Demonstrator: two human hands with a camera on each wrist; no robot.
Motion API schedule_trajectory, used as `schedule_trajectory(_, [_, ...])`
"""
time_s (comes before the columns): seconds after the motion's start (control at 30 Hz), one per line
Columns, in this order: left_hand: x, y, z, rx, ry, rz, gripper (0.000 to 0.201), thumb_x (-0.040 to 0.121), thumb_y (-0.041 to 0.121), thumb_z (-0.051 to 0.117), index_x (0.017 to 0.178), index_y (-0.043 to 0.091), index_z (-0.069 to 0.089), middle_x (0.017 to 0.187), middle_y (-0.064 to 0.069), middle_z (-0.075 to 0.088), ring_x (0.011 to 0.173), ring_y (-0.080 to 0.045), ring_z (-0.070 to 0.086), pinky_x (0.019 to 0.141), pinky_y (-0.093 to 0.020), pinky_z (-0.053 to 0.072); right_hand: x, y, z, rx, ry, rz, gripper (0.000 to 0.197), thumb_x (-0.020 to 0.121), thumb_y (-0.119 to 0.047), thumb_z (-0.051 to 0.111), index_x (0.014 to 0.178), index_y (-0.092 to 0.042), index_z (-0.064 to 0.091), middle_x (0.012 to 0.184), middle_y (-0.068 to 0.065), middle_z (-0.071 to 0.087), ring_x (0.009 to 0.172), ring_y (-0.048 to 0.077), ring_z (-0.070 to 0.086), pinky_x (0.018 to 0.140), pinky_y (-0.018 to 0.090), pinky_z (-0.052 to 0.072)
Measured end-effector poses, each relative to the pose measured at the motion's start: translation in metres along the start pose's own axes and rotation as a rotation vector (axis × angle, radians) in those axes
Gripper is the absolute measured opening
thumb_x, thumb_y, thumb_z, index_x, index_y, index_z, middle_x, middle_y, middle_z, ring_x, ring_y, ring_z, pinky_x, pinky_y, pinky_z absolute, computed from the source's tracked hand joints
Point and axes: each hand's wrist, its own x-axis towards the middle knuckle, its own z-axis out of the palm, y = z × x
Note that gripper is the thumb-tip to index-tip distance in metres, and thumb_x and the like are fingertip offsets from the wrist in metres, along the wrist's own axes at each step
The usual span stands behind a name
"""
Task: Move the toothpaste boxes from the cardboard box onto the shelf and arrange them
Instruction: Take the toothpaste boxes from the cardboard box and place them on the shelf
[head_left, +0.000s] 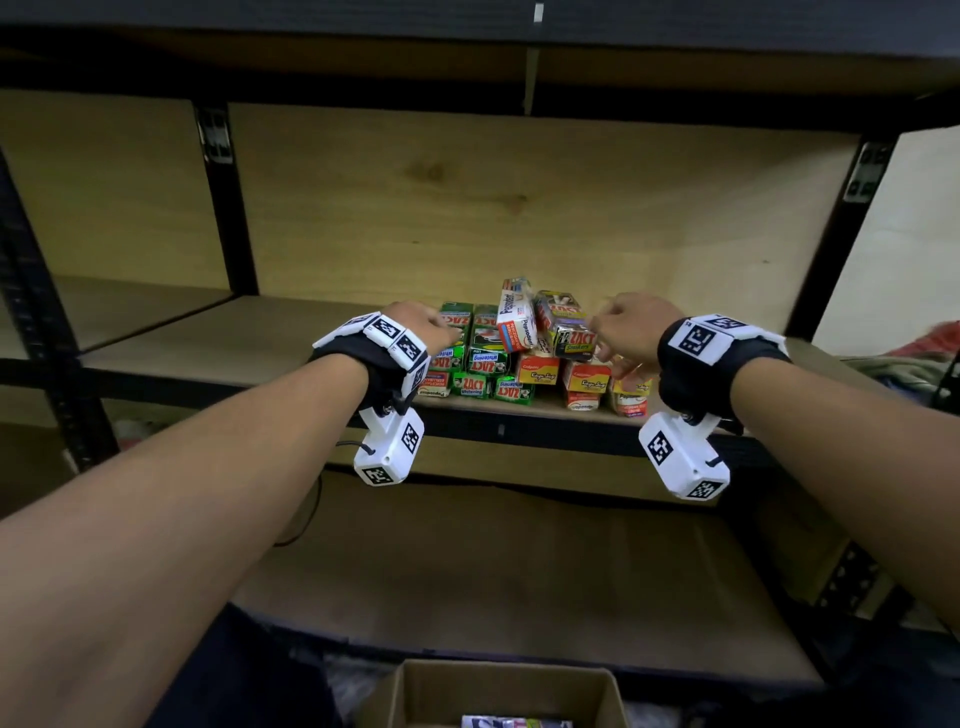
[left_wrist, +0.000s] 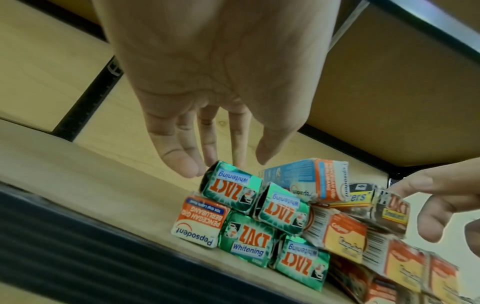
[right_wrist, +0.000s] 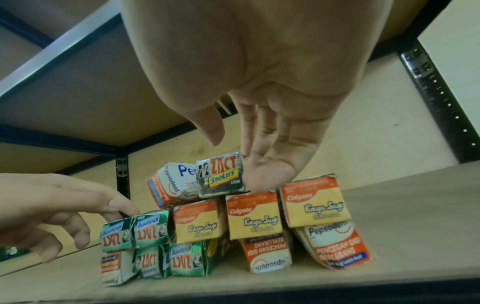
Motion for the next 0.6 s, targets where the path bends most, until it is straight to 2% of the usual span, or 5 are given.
schedule_trajectory(0.17, [-0.026, 0.001, -0.001, -0.073, 0.048, -0.016, 0.028, 0.094, 0.039, 0.058, 0.099, 0.015, 0.071, 0.072, 0.007, 0.06, 0.07, -0.016, 0.057, 0.065, -0.022, 0.042, -0.025, 0.008, 0.003, -0.068, -0.022, 0.015, 0.023, 0.097, -0.022, 0.049, 0.101, -0.002, 0.062, 0.091, 0.02, 0.074, 0.077, 0.038, 0.073, 0.072, 0.056, 0.06])
schedule_trajectory(0.3, [-0.046, -0.003, 0.008, -0.113, -0.105, -0.022, 0.028, 0.092, 0.037, 0.059, 0.088, 0.013, 0.072, 0.081, -0.002, 0.069, 0.069, -0.019, 0.061, 0.06, -0.023, 0.047, -0.038, 0.02, 0.015, -0.079, -0.072, 0.039, 0.02, 0.097, -0.018, 0.048, 0.104, -0.007, 0.063, 0.093, 0.017, 0.073, 0.064, 0.028, 0.066, 0.061, 0.038, 0.06])
schedule_trajectory(0.37, [-0.055, -0.007, 0.018, -0.186, -0.19, -0.039, 0.026, 0.093, 0.034, 0.06, 0.092, 0.013, 0.074, 0.084, -0.002, 0.07, 0.059, -0.015, 0.057, 0.047, -0.019, 0.044, -0.043, 0.029, 0.025, -0.069, -0.099, 0.057, 0.015, 0.096, -0.019, 0.05, 0.1, -0.014, 0.064, 0.094, 0.014, 0.072, 0.062, 0.025, 0.063, 0.056, 0.035, 0.057])
schedule_trajectory(0.47, [-0.067, -0.013, 0.036, -0.208, -0.297, -0.039, 0.023, 0.093, 0.033, 0.062, 0.095, 0.014, 0.075, 0.09, -0.001, 0.072, 0.061, -0.015, 0.061, 0.044, -0.018, 0.044, -0.047, 0.046, 0.043, -0.087, -0.176, 0.057, 0.015, 0.096, -0.021, 0.051, 0.095, -0.02, 0.066, 0.095, 0.012, 0.072, 0.066, 0.024, 0.066, 0.066, 0.043, 0.062])
schedule_trajectory(0.6, [-0.074, -0.025, 0.059, -0.264, -0.418, -0.089, 0.023, 0.092, 0.036, 0.062, 0.1, 0.017, 0.073, 0.096, 0.0, 0.073, 0.072, -0.02, 0.067, 0.06, -0.025, 0.053, -0.047, 0.069, 0.07, -0.101, -0.261, 0.075, 0.019, 0.097, -0.019, 0.049, 0.093, -0.022, 0.067, 0.098, 0.01, 0.069, 0.073, 0.025, 0.072, 0.067, 0.048, 0.062])
